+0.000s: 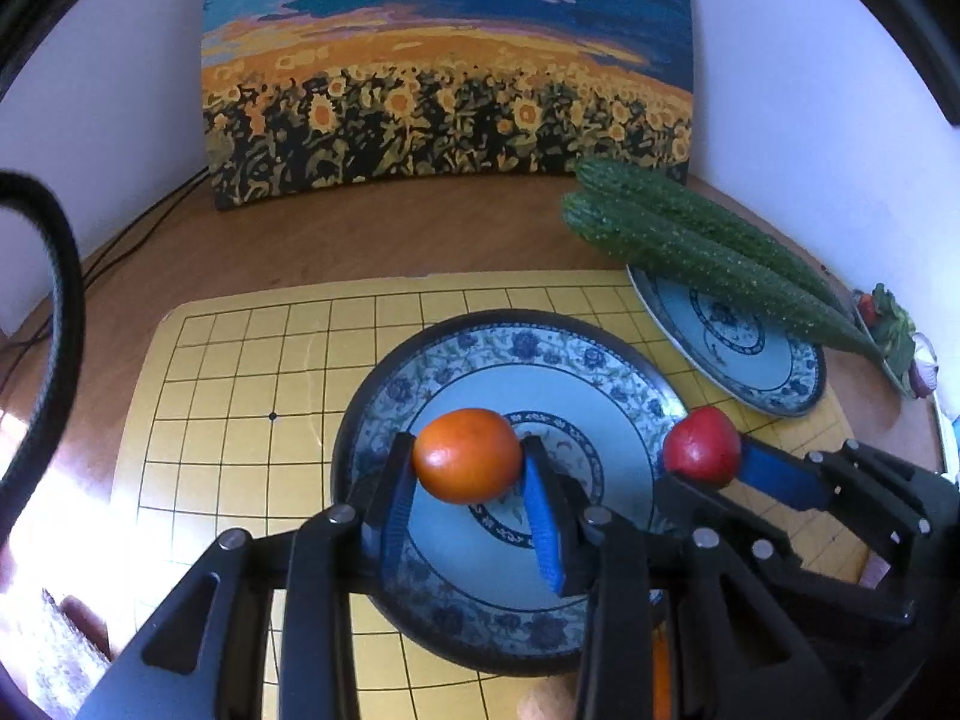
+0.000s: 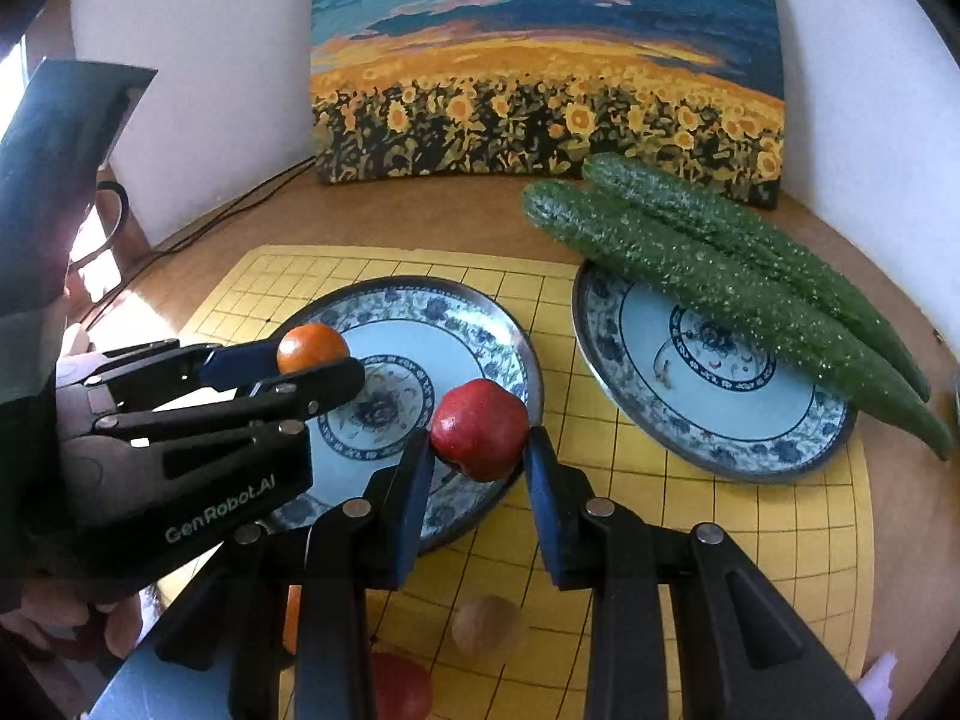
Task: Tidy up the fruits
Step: 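Carry the orange with the left tool onto the empty plate while the right tool sets the apple there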
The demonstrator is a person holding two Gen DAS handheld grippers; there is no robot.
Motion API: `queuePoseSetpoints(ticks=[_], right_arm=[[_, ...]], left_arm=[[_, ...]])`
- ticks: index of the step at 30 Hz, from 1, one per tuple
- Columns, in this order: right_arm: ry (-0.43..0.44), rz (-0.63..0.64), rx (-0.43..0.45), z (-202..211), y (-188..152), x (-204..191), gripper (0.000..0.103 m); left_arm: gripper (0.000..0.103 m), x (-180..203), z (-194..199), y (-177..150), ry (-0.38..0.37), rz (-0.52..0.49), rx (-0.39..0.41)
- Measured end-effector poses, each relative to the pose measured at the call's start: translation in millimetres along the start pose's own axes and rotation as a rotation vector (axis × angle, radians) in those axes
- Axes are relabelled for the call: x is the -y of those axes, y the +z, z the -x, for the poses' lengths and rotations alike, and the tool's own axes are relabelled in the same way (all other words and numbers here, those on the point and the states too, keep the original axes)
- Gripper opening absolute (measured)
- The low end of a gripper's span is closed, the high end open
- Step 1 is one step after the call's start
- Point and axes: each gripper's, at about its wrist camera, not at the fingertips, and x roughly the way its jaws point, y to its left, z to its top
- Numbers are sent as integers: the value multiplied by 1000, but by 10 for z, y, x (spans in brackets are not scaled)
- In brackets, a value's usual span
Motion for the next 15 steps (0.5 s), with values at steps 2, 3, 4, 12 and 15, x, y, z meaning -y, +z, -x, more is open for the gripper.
queuePoseSetpoints(ticks=[2,3,4,12,15], right_arm=[[-4,4,4,-18,7,11,32],[-6,6,5,-25,8,14,32],[-9,6,5,-34,5,20,32],[-8,1,-4,-65,8,47,32],[-1,-16,-13,-69,14,62,33]], left_arm=[[36,4,-20,-2,-5,0,-9],[36,12,-31,-8,-6,0,-14],[36,12,-31,-17,-4,-1,-8],[36,42,-50,2,8,-23,-22],[38,37,-57,22,11,-19,-31]])
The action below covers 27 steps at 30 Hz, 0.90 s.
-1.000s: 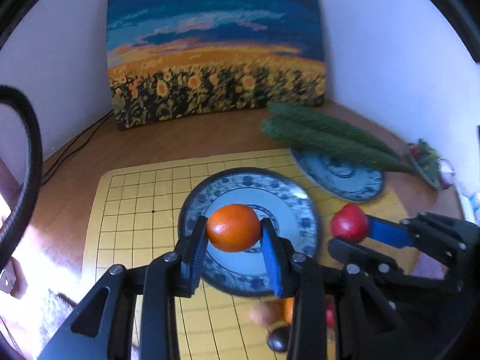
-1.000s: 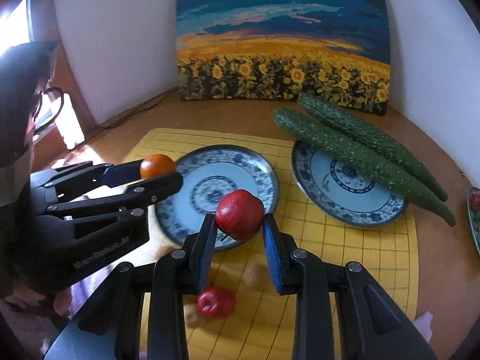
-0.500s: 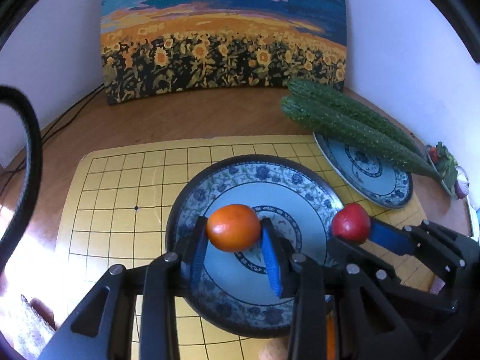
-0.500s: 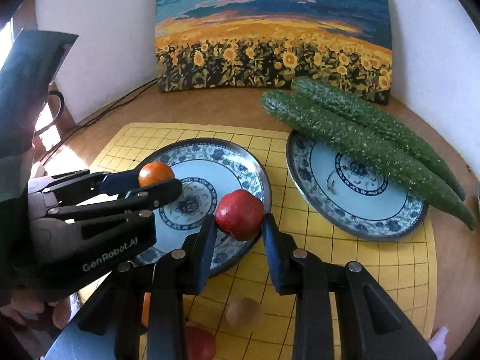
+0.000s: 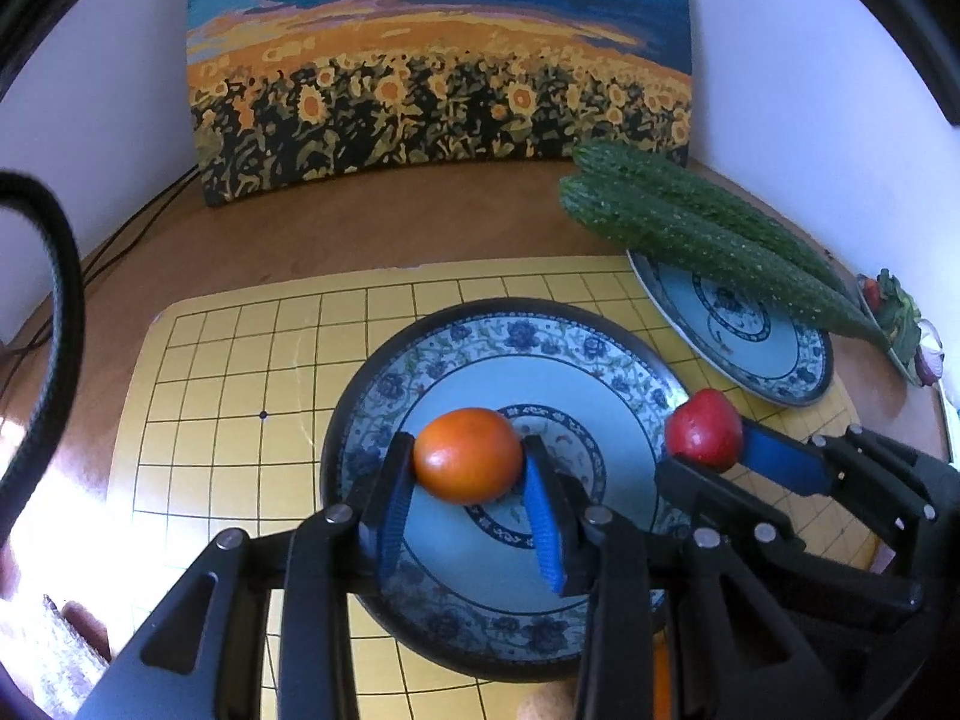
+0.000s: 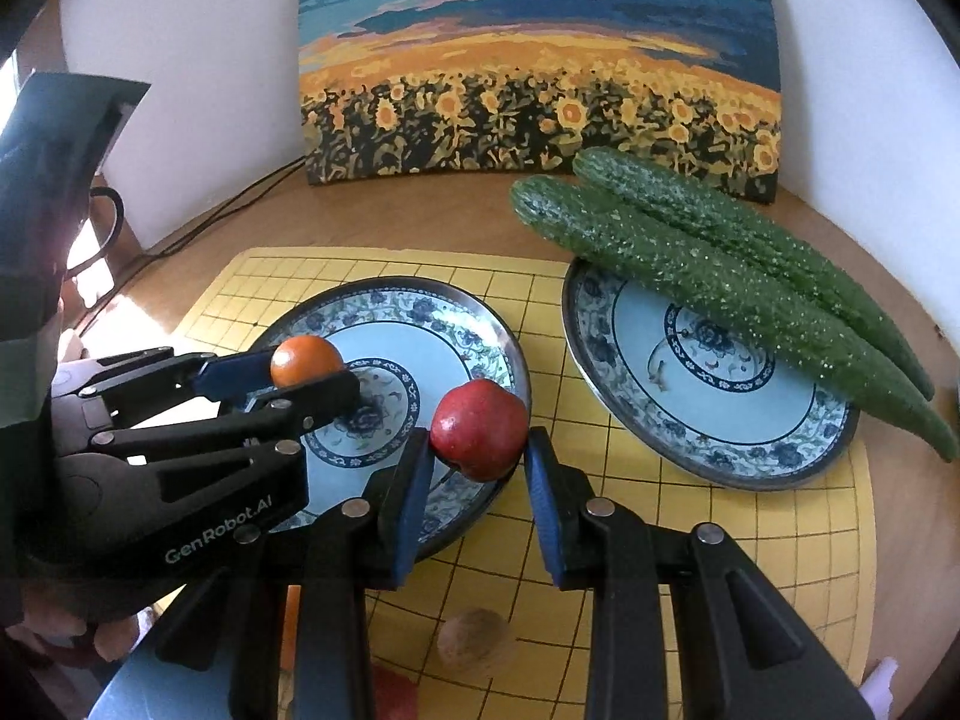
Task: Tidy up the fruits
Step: 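Carry the orange with the left tool onto the empty plate while the right tool sets the apple there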
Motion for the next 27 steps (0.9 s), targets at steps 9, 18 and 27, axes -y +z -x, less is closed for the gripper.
queuePoseSetpoints(ticks=[9,18,27], right_arm=[[44,-40,-1,54,-1,59,45],[47,-45,12,208,-33,35,46],[58,-45,-3,376,-146,-46,46]], left_arm=[[47,-9,98,-14,22,-15,14],[47,43,248,-49,17,-9,14],[47,64,448,-209,14,10,-7]])
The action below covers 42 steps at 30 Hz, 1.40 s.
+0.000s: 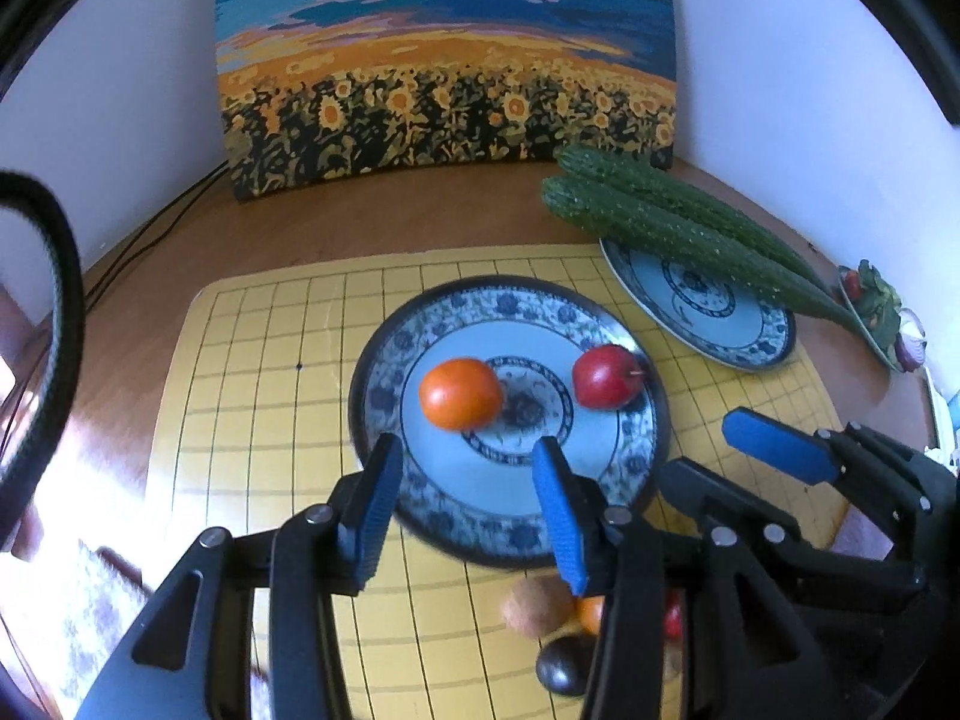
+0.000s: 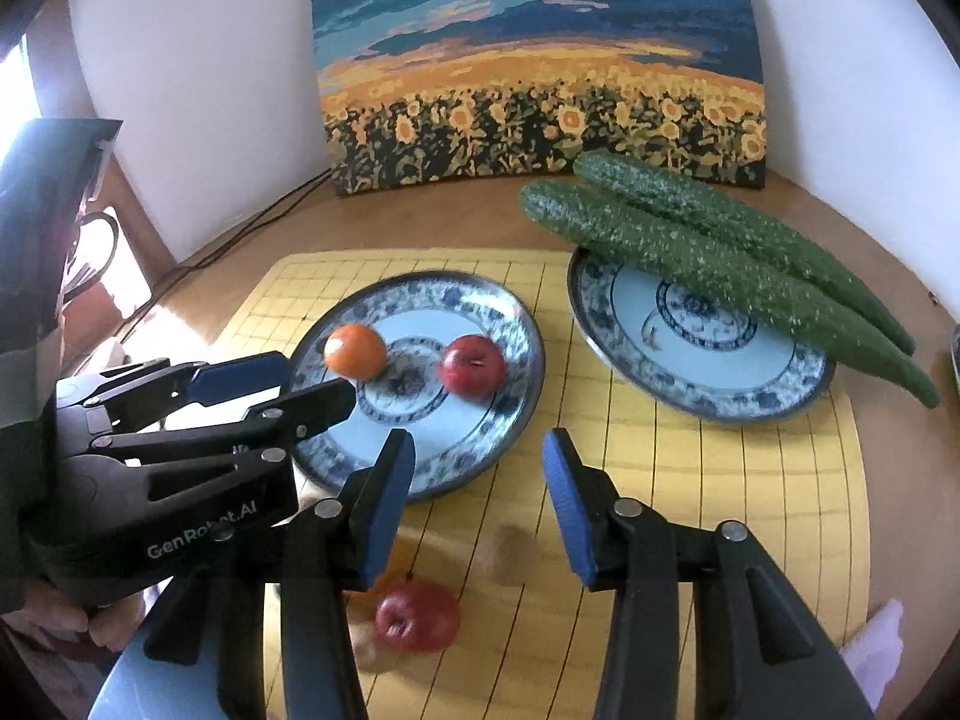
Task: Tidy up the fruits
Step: 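Carry the orange with the left tool onto the empty plate while the right tool sets the apple there, then open and withdraw both tools, move the left tool toward the brown potato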
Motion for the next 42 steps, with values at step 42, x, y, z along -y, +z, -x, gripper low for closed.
queuePoseSetpoints(ticks=[42], right_arm=[[-19,-58,-13,372,-554,9,46]], left_arm=[[59,-8,322,-643,-105,22,18]])
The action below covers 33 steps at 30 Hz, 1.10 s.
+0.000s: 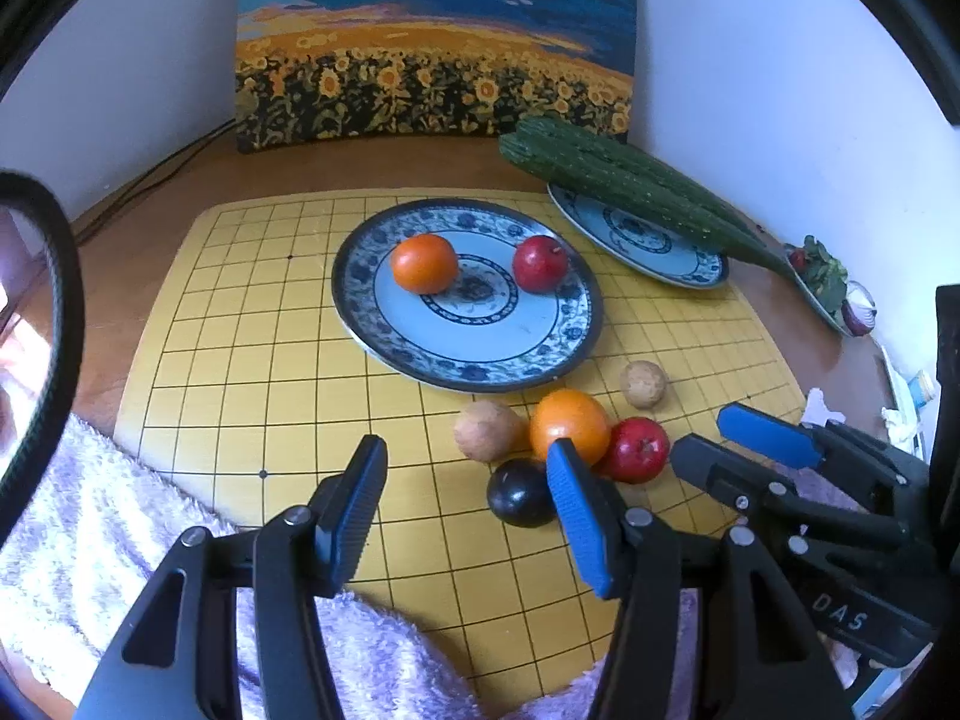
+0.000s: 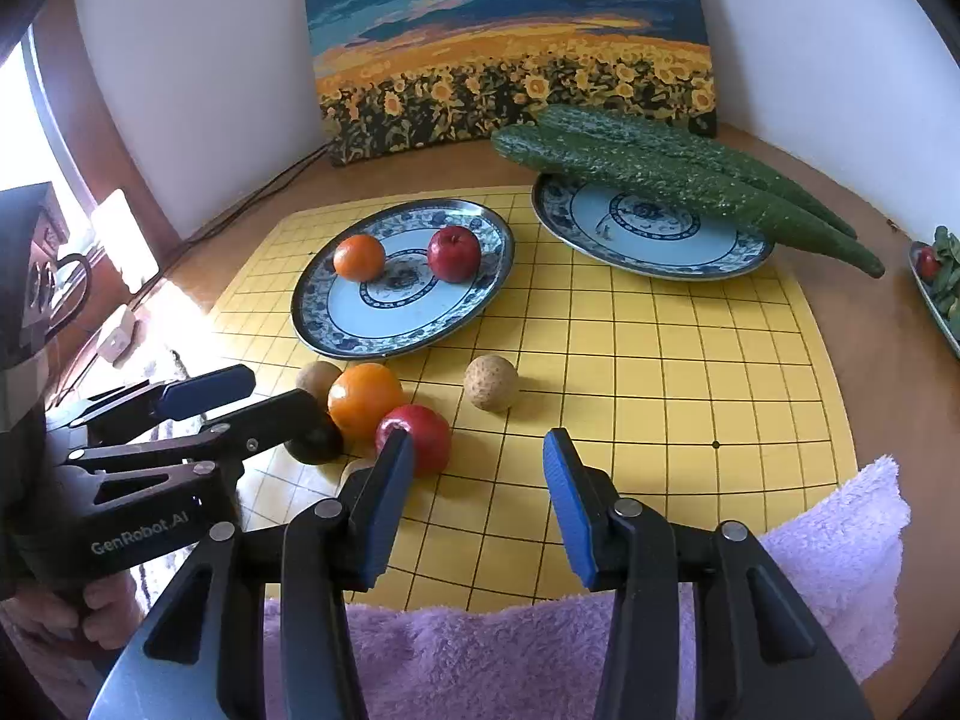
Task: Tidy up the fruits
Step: 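Open and withdraw both tools, move the left tool toward the brown potato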
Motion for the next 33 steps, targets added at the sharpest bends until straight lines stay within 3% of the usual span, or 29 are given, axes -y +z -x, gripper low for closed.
queuePoseSetpoints(ticks=[22,24,26,28,33], right_arm=[[43,-8,-23,-71,-45,-21,46],[44,-14,-25,-80,-48,-1,46],[48,-21,-24,-79,-45,15,46],[50,-25,-21,-81,-41,32,46],[54,-29,-21,-93,-39,39,46]], left_arm=[[54,-57,-107,87,-8,21,-3],[52,-64,-119,95,-15,25,-3],[31,-82,-131,102,-39,33,-5],[24,-115,-149,102,-104,55,-18],[24,-136,-150,107,-107,62,-18]])
